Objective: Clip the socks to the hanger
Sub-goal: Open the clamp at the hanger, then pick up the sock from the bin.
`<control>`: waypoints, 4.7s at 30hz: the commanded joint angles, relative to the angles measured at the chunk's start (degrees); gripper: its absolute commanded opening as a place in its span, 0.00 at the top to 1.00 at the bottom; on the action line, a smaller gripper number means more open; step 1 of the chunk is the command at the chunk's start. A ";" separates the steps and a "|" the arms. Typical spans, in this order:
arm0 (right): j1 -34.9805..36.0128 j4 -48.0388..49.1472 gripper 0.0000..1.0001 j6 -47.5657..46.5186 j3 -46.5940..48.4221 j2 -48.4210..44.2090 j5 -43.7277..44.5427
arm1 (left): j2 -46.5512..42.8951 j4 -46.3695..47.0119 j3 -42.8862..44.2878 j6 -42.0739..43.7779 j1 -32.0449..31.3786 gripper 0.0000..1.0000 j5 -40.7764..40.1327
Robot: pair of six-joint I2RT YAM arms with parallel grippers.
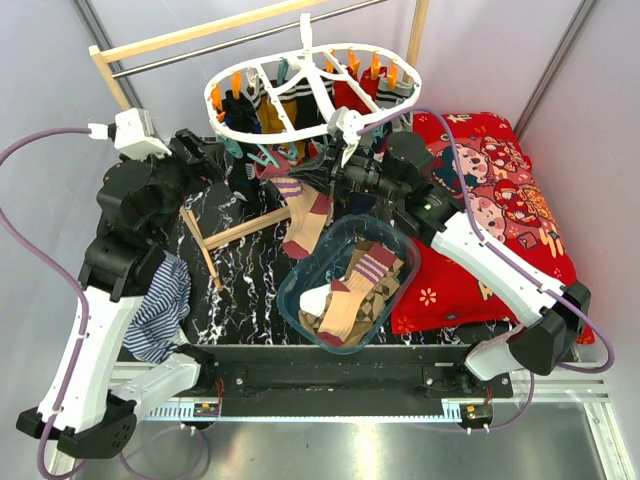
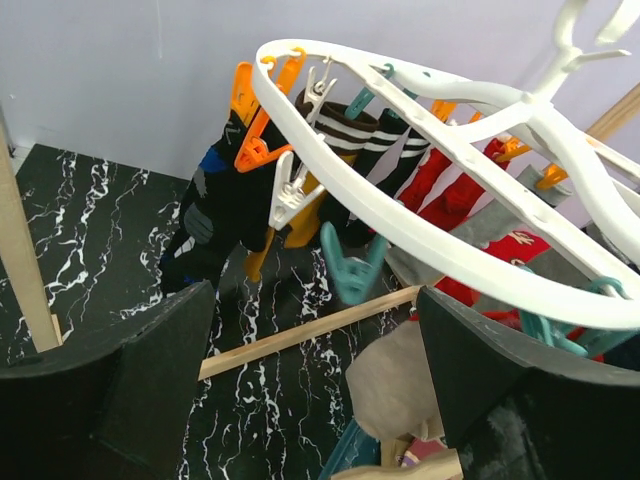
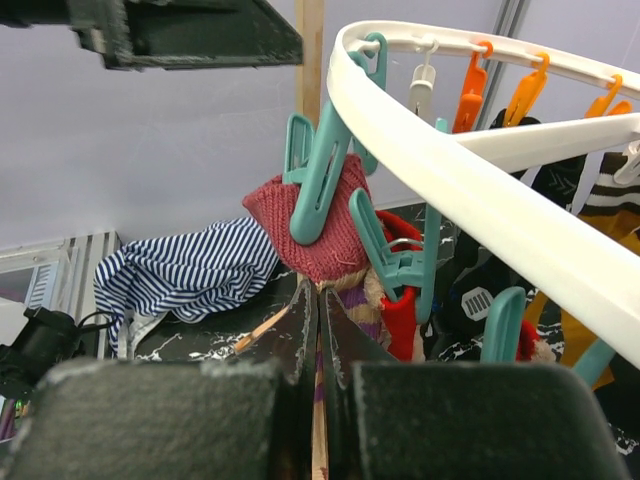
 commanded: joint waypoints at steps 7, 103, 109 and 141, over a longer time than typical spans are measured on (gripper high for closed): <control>0.28 2.61 1.00 -1.79 -0.90 -3.83 1.65 | 3.90 4.16 2.34 -2.77 5.67 0.20 12.18; -0.60 -22.15 0.54 17.36 -21.62 -23.68 39.35 | 16.21 10.84 7.00 0.92 -21.22 1.00 -14.89; -0.60 -27.18 0.54 28.52 -29.19 -24.58 41.20 | 16.91 11.81 6.82 0.92 -21.57 1.00 -15.59; -7.46 -24.64 0.69 53.06 -26.48 15.14 54.30 | 14.28 13.04 4.27 1.89 -21.66 1.00 -16.64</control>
